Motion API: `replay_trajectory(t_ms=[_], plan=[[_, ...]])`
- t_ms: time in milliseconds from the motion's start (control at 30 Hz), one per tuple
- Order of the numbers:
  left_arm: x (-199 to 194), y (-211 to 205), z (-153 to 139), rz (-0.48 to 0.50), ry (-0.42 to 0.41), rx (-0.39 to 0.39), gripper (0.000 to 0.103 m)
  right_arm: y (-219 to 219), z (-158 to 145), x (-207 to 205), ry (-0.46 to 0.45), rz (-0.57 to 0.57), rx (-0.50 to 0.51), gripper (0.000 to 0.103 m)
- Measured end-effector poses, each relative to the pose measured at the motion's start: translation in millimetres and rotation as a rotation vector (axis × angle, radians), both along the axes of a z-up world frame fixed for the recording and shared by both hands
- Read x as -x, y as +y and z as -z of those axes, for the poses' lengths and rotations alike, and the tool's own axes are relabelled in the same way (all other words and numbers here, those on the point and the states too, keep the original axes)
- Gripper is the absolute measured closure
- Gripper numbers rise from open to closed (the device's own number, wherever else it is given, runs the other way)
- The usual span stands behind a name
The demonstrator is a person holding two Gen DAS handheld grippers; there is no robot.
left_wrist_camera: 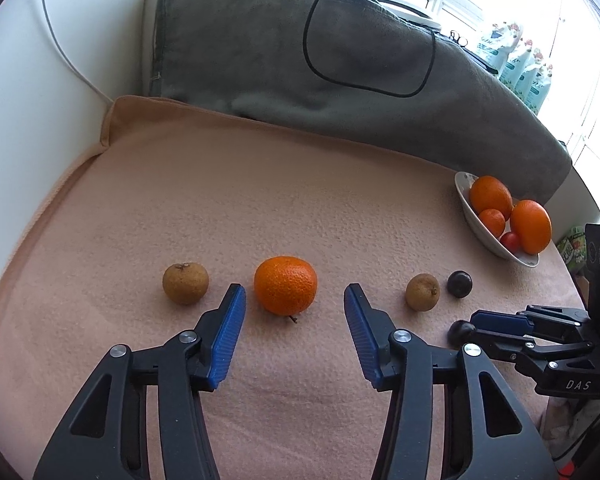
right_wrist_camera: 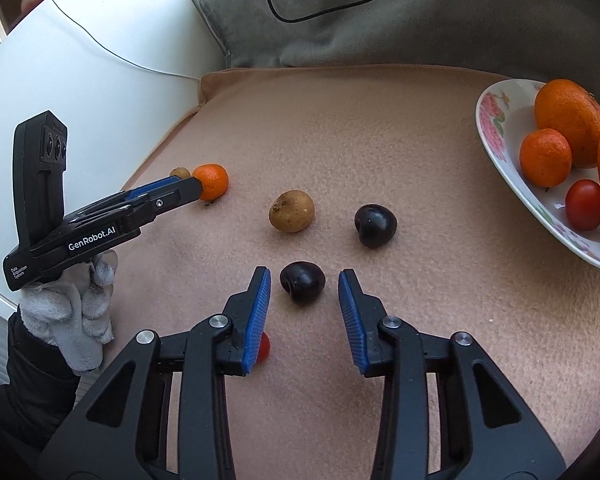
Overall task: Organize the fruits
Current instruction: 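Grasp the dark plum with the right tool while the left tool grasps a tangerine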
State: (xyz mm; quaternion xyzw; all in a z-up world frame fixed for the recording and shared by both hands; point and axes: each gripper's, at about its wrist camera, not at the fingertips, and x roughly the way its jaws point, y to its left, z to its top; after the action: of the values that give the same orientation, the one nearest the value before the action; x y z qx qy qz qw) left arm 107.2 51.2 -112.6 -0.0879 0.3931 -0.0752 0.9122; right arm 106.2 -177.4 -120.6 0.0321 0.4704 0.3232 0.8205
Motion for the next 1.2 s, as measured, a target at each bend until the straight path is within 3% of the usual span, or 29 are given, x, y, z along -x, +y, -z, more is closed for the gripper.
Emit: replay_trajectory(t_ms=[467,733,1200], plan=[[-13,0,11,0.007,0.035,-0.012,0.056,6,3,-4,0.001,-0.014,0.031,0.072],[-19,0,15,-0.005,0.047,-0.016,0.067,10,4,-4,-0.008,-0.021,0.04,0.077],[-13,6,9,-0.02,0.034,0.033,0.069,-4,1,-3,-0.005,0.018,-0.004,0.078]])
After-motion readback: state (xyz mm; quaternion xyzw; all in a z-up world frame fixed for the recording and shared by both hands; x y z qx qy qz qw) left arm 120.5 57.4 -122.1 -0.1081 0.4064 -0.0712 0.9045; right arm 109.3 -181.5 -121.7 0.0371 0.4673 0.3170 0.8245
